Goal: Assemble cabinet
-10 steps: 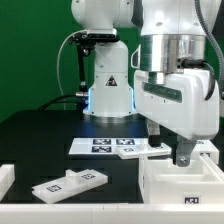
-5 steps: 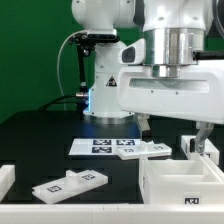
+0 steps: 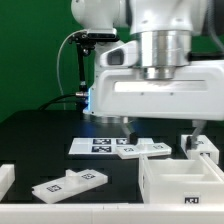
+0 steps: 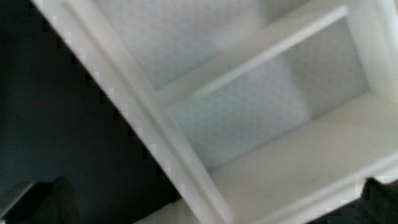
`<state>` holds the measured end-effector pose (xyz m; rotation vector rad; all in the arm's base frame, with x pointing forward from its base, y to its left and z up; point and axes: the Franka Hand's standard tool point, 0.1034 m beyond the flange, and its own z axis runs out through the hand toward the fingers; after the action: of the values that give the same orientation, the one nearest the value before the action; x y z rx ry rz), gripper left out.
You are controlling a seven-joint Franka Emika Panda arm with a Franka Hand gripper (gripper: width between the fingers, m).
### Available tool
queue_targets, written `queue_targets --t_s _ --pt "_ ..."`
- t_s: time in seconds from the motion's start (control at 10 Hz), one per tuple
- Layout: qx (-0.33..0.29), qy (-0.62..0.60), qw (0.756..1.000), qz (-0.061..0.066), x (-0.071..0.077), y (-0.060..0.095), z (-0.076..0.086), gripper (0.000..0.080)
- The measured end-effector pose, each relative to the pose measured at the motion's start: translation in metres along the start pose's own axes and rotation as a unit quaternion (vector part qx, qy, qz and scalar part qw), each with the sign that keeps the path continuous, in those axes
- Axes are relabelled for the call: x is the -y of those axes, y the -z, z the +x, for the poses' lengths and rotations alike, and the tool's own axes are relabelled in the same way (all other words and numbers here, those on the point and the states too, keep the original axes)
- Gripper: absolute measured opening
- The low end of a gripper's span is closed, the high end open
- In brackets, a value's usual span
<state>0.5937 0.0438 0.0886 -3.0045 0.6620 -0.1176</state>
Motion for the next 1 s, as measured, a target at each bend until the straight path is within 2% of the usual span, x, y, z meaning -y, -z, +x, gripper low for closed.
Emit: queue_targets --t_s 0.1,0.5,0.8,1.0 --pt "-0.018 0.056 0.998 -0.022 0.015 -0.001 -0.006 0.0797" --pt "-0.015 0.145 0.989 -0.021 0.005 0.003 -0.004 0.0797" --pt "-0.01 0.206 0.978 -0.017 -0.012 0.006 -0.043 0.0797" --pt "-0.01 0.234 0.972 -0.019 -0.013 0.006 -0.039 0.0797"
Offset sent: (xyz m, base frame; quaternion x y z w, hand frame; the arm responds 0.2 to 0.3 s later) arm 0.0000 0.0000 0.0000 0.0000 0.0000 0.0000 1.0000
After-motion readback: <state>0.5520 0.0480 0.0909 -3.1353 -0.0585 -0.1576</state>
